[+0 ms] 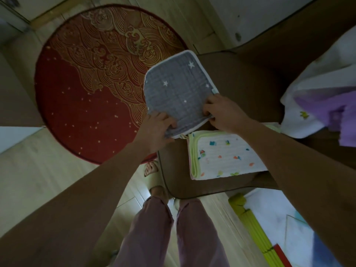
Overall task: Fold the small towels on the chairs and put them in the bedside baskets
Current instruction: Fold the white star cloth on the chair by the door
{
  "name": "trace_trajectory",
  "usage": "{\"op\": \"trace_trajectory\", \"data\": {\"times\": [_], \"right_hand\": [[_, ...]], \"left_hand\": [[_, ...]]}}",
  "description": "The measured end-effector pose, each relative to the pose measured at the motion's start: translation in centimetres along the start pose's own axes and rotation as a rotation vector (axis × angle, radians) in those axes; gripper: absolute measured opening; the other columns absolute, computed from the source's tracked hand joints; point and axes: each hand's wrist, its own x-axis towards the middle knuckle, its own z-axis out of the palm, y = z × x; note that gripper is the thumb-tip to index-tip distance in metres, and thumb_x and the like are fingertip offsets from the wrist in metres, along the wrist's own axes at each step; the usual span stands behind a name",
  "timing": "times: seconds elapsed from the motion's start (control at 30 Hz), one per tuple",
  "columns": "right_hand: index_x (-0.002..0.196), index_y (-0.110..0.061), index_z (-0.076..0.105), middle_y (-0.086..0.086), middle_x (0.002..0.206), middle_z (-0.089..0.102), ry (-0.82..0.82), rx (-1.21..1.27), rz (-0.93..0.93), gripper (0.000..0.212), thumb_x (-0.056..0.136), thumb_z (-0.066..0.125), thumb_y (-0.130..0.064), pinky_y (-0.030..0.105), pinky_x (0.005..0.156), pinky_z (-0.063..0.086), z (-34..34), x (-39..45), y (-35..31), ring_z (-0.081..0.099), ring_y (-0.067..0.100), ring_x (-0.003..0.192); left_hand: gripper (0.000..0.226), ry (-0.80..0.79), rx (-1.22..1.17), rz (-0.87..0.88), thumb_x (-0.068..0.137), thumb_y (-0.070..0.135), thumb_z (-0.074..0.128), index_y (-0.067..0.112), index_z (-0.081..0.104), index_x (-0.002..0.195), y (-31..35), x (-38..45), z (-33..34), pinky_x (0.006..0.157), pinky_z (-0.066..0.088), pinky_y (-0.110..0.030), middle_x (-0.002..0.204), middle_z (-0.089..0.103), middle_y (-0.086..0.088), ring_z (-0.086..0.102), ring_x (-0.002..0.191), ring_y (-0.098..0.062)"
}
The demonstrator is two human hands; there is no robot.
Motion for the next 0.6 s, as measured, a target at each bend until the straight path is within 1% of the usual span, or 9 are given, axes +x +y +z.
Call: {"op": "trace_trajectory", "data": {"times": [0.07, 0.13, 0.17, 0.23, 0.3, 0.37, 0.43, 0.53, 0.6], "right_hand": [[0.095, -0.008, 0.067, 0.013, 0.108, 0.056, 0.021, 0.029, 0.033, 0.015, 0.081, 0.064, -0.006, 0.038, 0.077, 0.041, 0.0, 0.3, 0.0, 0.051, 0.031, 0.104], [0.095, -0.008, 0.068, 0.012, 0.105, 0.059, 0.042, 0.085, 0.081, 0.014, 0.082, 0.064, -0.006, 0.036, 0.080, 0.041, -0.1, 0.5, 0.1, 0.052, 0.029, 0.103], [0.095, -0.008, 0.068, 0.011, 0.104, 0.061, 0.053, 0.128, 0.104, 0.014, 0.082, 0.064, -0.006, 0.035, 0.080, 0.041, -0.2, 0.6, 0.1, 0.053, 0.028, 0.102], [0.095, -0.011, 0.066, 0.007, 0.100, 0.063, 0.078, 0.266, 0.190, 0.011, 0.084, 0.064, -0.007, 0.032, 0.080, 0.044, -0.3, 0.6, 0.3, 0.056, 0.023, 0.097], [0.094, -0.015, 0.061, 0.001, 0.092, 0.062, 0.120, 0.483, 0.320, 0.009, 0.088, 0.064, -0.008, 0.025, 0.071, 0.045, -0.7, 0.6, 0.4, 0.057, 0.016, 0.086], [0.090, -0.017, 0.056, -0.004, 0.078, 0.059, 0.201, 0.663, 0.407, 0.011, 0.090, 0.063, -0.008, 0.019, 0.061, 0.040, -1.3, 0.5, 0.6, 0.055, 0.012, 0.075], [0.092, -0.015, 0.056, -0.002, 0.075, 0.058, 0.266, 0.753, 0.453, 0.009, 0.092, 0.060, -0.008, 0.020, 0.060, 0.040, -2.2, 0.4, 0.7, 0.054, 0.013, 0.072], [0.095, -0.012, 0.058, 0.015, 0.085, 0.060, 0.324, 0.803, 0.478, 0.004, 0.095, 0.054, -0.009, 0.027, 0.066, 0.042, -3.9, -0.2, 1.0, 0.052, 0.017, 0.077], [0.094, -0.012, 0.058, 0.009, 0.083, 0.057, 0.338, 0.829, 0.494, 0.006, 0.097, 0.053, -0.011, 0.022, 0.065, 0.041, -5.1, -0.8, 1.2, 0.050, 0.014, 0.076]], "left_hand": [[0.025, 0.035, -0.019, 0.003, 0.071, 0.028, 0.068, 0.015, 0.068, 0.092, -0.4, 0.2, 0.1, 0.080, 0.042, -0.041, 0.093, 0.060, -0.011, 0.054, 0.093, -0.036], [0.020, 0.042, -0.093, -0.030, 0.075, 0.025, 0.061, 0.015, 0.071, 0.089, -0.7, 0.6, 0.0, 0.080, 0.043, -0.038, 0.089, 0.063, -0.008, 0.056, 0.092, -0.033], [0.017, 0.059, -0.178, -0.057, 0.078, 0.024, 0.062, 0.014, 0.071, 0.088, -0.8, 0.7, -0.1, 0.078, 0.043, -0.033, 0.087, 0.065, -0.006, 0.057, 0.091, -0.029], [0.008, 0.080, -0.427, -0.143, 0.088, 0.018, 0.063, 0.013, 0.069, 0.086, -0.6, 1.2, -0.8, 0.069, 0.040, -0.022, 0.077, 0.062, 0.001, 0.059, 0.080, -0.019], [0.007, 0.088, -0.669, -0.287, 0.094, 0.015, 0.061, 0.014, 0.065, 0.087, -0.3, 1.8, -1.8, 0.065, 0.039, -0.019, 0.075, 0.060, 0.003, 0.057, 0.073, -0.010], [0.010, 0.128, -0.842, -0.396, 0.096, 0.016, 0.059, 0.010, 0.066, 0.091, 0.0, 2.3, -2.6, 0.067, 0.039, -0.015, 0.079, 0.060, 0.000, 0.053, 0.072, -0.002], [0.015, 0.139, -0.891, -0.429, 0.096, 0.020, 0.058, 0.008, 0.068, 0.095, 0.4, 3.0, -3.5, 0.066, 0.037, -0.009, 0.082, 0.061, 0.000, 0.051, 0.070, 0.002], [0.015, 0.078, -0.913, -0.434, 0.095, 0.027, 0.060, 0.015, 0.068, 0.098, 1.4, 4.4, -4.7, 0.067, 0.039, -0.008, 0.082, 0.063, 0.006, 0.053, 0.070, 0.007], [0.016, 0.036, -0.939, -0.432, 0.094, 0.030, 0.061, 0.017, 0.068, 0.101, 2.3, 5.6, -5.5, 0.071, 0.043, -0.012, 0.087, 0.065, 0.004, 0.057, 0.074, 0.002]]}}
